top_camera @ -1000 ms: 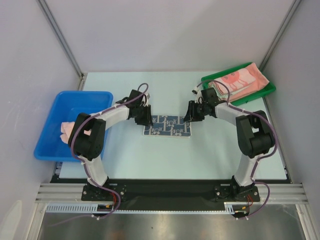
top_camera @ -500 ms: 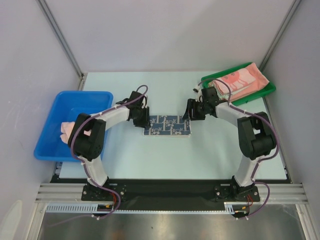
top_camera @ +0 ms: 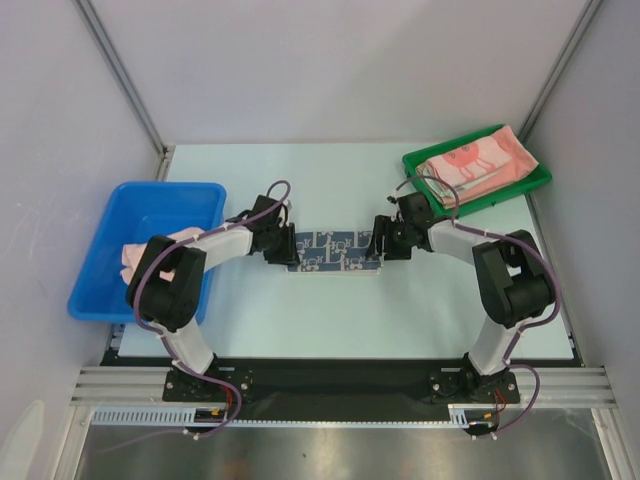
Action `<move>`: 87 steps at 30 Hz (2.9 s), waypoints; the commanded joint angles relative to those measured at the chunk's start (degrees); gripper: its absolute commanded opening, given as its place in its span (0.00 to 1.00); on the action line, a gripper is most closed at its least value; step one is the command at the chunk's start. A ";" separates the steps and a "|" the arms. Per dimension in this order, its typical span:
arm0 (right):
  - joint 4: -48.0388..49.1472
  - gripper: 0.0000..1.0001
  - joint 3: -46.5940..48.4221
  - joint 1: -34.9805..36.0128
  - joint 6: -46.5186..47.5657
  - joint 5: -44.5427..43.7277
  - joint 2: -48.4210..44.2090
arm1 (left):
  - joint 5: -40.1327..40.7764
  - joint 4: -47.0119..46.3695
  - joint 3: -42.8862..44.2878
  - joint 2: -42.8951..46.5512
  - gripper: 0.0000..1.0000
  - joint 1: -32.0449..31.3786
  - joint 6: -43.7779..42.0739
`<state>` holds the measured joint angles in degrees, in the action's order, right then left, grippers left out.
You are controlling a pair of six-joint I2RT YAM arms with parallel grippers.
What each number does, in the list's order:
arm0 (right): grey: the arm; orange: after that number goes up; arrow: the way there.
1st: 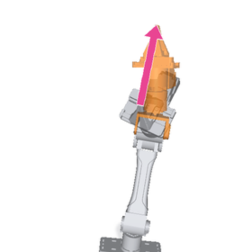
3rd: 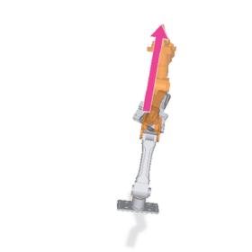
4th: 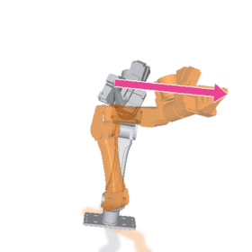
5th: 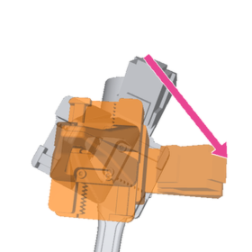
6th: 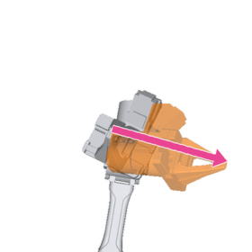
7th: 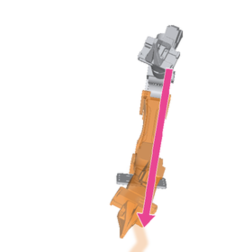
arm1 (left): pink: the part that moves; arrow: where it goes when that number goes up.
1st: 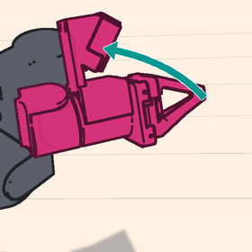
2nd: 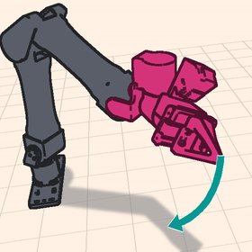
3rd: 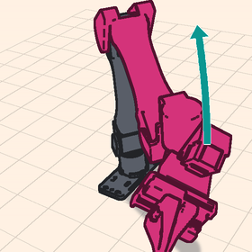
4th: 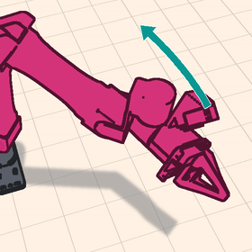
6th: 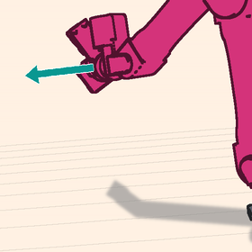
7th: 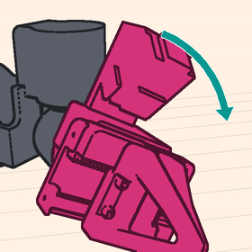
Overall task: Fold and stack the towels
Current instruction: Neatly place the folded towel into the bin, then grab crumpled towel
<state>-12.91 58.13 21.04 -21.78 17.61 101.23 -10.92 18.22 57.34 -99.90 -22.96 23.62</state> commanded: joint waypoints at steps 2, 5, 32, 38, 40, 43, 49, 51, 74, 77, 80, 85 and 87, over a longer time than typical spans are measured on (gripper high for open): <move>5.34 0.61 -1.96 1.02 0.07 0.84 2.30 | 0.63 0.33 -3.37 2.16 0.37 -0.42 1.78; 5.53 0.58 -2.49 3.04 0.07 0.15 2.83 | 1.60 0.06 -4.96 3.39 0.37 -0.42 2.22; -32.76 0.00 31.23 -10.39 29.50 -5.91 0.10 | 15.49 18.35 11.13 20.00 0.45 1.87 -12.54; -42.44 0.00 51.88 -17.51 38.38 -9.78 10.54 | 12.24 15.97 9.72 19.57 0.45 1.87 -12.89; -44.21 0.00 59.07 -19.96 39.70 -12.14 13.45 | 11.45 16.06 10.16 18.78 0.45 1.87 -13.24; -47.03 0.00 68.47 -22.34 41.28 -13.73 18.55 | 11.36 16.41 10.86 17.46 0.45 1.95 -13.77; -46.86 0.00 76.78 -25.43 45.68 -15.23 22.78 | 8.29 16.76 11.83 16.14 0.45 3.44 -14.21; -45.20 0.00 77.75 -26.65 48.14 -15.23 22.70 | 7.05 16.50 11.65 16.40 0.45 3.80 -14.21; -13.38 0.68 81.53 -32.29 50.98 -14.86 38.25 | 0.28 15.71 11.48 16.31 0.46 4.33 -13.86; -11.62 0.96 79.79 -31.41 47.63 -22.77 37.47 | 1.42 16.41 11.56 16.40 0.46 4.33 -13.51; -10.47 1.00 75.92 -29.74 45.95 -31.12 33.25 | 2.91 16.15 11.65 17.98 0.46 4.33 -13.07; -14.31 1.00 66.25 -25.88 38.32 -33.08 21.15 | 7.65 15.97 14.90 20.88 0.47 4.33 -10.70; -17.49 1.00 65.10 -24.73 34.54 -29.15 17.44 | 10.72 16.93 18.41 21.15 0.50 4.85 -9.56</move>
<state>-29.39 123.44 -6.00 20.32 -12.21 130.45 -5.23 36.16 69.52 -82.54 -18.90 11.86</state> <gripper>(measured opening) 0.995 0.490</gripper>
